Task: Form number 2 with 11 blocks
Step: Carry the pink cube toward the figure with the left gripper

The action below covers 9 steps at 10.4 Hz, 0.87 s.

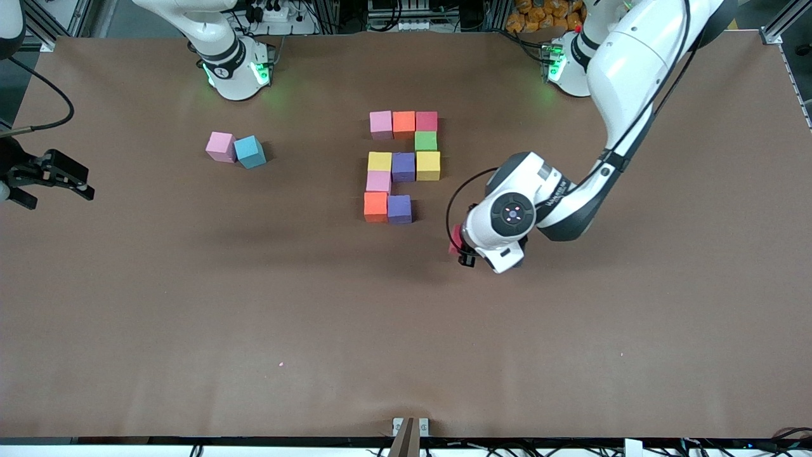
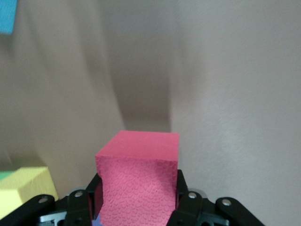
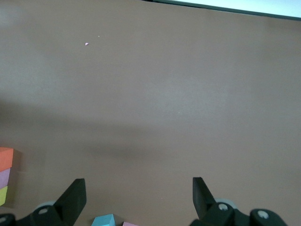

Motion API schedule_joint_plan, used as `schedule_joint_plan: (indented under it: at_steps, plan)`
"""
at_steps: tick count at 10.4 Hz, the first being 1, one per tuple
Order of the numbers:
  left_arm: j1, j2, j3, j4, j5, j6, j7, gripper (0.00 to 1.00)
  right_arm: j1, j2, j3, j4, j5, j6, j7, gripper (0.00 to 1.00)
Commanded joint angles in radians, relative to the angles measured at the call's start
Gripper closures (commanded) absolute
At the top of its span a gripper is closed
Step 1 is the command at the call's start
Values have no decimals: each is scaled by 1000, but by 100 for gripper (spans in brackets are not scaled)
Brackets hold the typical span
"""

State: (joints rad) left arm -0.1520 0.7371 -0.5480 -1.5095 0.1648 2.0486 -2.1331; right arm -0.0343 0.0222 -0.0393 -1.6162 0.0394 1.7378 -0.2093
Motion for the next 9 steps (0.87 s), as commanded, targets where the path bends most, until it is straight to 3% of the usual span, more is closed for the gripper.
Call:
schedule_joint_plan:
  at_steps: [1, 9]
  plan:
    - [-37, -8, 5, -35, -24, 2, -137, 40, 4, 15, 4, 19, 8, -14, 24, 0]
    - [-126, -5, 8, -161, 47, 105, -416, 39, 30, 15, 6, 70, -10, -47, 22, 0]
